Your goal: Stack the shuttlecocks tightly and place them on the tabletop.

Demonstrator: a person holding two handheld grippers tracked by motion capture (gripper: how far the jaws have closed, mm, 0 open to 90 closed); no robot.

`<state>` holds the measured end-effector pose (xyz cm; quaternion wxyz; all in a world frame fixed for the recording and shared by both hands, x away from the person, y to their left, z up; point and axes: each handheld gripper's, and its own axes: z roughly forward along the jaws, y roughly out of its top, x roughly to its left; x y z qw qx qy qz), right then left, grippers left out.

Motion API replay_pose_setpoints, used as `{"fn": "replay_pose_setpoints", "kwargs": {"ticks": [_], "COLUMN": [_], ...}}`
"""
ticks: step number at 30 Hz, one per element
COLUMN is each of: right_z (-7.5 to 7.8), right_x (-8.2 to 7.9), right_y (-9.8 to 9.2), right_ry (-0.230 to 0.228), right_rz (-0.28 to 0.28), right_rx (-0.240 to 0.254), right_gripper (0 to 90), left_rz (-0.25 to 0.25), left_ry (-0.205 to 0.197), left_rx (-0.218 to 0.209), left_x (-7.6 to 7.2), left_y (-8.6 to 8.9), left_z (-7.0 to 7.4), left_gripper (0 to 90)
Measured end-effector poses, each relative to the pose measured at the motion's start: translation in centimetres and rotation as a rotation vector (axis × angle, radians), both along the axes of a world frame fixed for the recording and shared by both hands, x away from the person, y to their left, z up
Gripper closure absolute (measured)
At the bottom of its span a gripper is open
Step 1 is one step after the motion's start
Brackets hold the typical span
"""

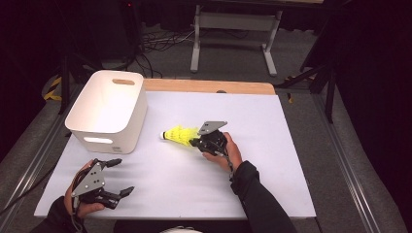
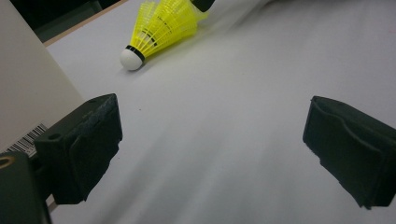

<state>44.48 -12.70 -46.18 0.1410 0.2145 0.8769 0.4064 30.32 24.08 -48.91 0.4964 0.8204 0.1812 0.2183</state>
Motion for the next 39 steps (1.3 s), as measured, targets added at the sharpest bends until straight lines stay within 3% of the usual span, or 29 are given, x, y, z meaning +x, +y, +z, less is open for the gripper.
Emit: {"fn": "replay_pose_setpoints", "kwargs": {"ticks": [12,20,27,35,38,39], "right_z": [-0.7,-0.3,1.3,3.5,4.0,4.5], "right_x": [0.2,-0.4,-1.6,-3.5,-3.9,-4.4], "right_y": [0.0,-0.2,-1.1,-2.1,-2.4,-2.9], "right_ry": [0.019,0.005,-0.056,-0.159,-0.175,-0.202], "right_rz": [-0.017,-0.032,-0.047,-0.037,-0.037,-0.036], "right_rx": [-0.018,-0.013,0.006,0.044,0.053,0.068], "right_gripper": [76.2,64.3,54.2,50.0,49.2,48.8], "left_rz": [-0.002,-0.001,0.002,0.006,0.008,0.009], "left_ry": [0.001,-0.001,-0.003,-0.005,-0.005,-0.005], "left_rx": [0.001,0.000,0.000,-0.002,-0.001,-0.002], "left_x": [0.0,0.0,0.0,0.0,0.0,0.0], "left_y": [0.0,0.0,0.0,0.1,0.0,0.0], "left_z": [0.0,0.0,0.0,0.1,0.1,0.1], "left_gripper": [5.6,5.6,5.6,5.6,5.6,5.6]}}
